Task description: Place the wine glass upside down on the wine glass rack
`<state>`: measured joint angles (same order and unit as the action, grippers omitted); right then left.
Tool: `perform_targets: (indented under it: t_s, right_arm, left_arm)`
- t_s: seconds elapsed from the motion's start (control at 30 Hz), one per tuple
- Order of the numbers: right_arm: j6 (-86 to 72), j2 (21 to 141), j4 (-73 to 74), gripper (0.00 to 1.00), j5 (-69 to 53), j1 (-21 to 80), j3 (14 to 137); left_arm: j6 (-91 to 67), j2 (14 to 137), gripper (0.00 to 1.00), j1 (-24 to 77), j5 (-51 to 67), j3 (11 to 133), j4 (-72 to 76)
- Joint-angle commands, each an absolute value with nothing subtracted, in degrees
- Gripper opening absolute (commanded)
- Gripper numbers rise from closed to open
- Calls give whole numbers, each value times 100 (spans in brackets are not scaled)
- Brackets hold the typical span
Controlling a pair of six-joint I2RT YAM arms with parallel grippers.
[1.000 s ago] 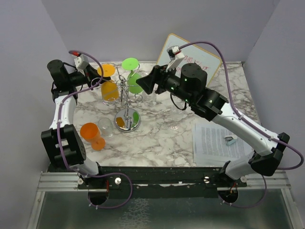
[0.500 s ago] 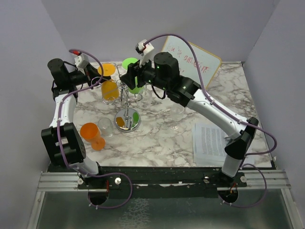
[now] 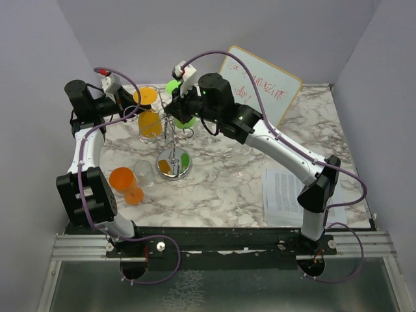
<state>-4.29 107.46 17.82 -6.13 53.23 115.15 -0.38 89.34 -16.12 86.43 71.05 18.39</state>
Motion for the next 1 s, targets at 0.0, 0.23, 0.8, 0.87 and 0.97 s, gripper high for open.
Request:
perform_targets:
  t_s: [0.0,0.23,0.8,0.87,0.97]
  right_arm:
    - [-300,10871,1910,1,-808,5368,11612]
    - [-353,10868,1850,1,-873,5371,11555]
    - [-547,10747,1688,1,-806,5381,11222]
    - [-505,10734,1691,1,-924,5388,11206]
    - [-481,10704,1714,1,-1000,5390,11168]
  left_arm:
    - [18,8979,0,-1524,8874,7183,1839]
    - [45,8924,0,-1176,8157,7102,1837]
    - [-462,8655,0,-1174,6499,6660,2464]
    - [-466,8685,0,-1171,6710,6649,2489]
    - [-465,8706,0,-1177,6920,6642,2541]
